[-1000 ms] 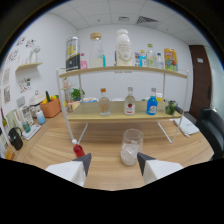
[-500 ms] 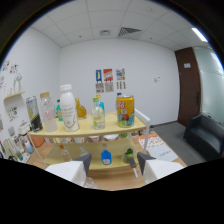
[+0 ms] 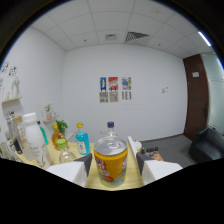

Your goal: Make me a cup of Vodka Sunrise.

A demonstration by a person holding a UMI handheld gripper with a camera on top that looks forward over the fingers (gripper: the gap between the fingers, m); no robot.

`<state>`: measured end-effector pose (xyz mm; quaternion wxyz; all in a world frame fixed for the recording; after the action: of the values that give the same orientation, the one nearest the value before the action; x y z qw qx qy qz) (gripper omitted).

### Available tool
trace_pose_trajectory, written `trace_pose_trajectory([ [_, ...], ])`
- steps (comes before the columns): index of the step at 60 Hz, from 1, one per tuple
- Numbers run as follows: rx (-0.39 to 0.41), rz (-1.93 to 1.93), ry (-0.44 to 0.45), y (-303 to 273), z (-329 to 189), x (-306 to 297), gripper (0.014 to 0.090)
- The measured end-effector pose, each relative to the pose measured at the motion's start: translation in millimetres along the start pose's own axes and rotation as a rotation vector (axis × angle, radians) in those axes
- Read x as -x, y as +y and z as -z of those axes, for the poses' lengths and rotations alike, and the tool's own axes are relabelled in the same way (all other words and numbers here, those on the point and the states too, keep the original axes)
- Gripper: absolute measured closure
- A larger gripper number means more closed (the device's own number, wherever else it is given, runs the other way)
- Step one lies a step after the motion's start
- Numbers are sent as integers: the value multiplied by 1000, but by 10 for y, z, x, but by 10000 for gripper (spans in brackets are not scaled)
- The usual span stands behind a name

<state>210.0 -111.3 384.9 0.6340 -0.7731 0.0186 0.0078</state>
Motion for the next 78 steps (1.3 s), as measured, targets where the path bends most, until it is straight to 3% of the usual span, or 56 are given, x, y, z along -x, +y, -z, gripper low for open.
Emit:
trace_pose_trajectory([
  [8, 1, 7, -37, -18, -80, 53, 504],
  [27, -12, -9, -4, -73, 5, 38, 532],
  [44, -84, -14, 1, -194, 746, 145, 531],
  [53, -1, -40, -15, 468, 961, 361, 532],
  [68, 153, 21, 7, 1684, 831, 696, 533],
  [78, 179, 315, 23, 1969, 706, 824, 534],
])
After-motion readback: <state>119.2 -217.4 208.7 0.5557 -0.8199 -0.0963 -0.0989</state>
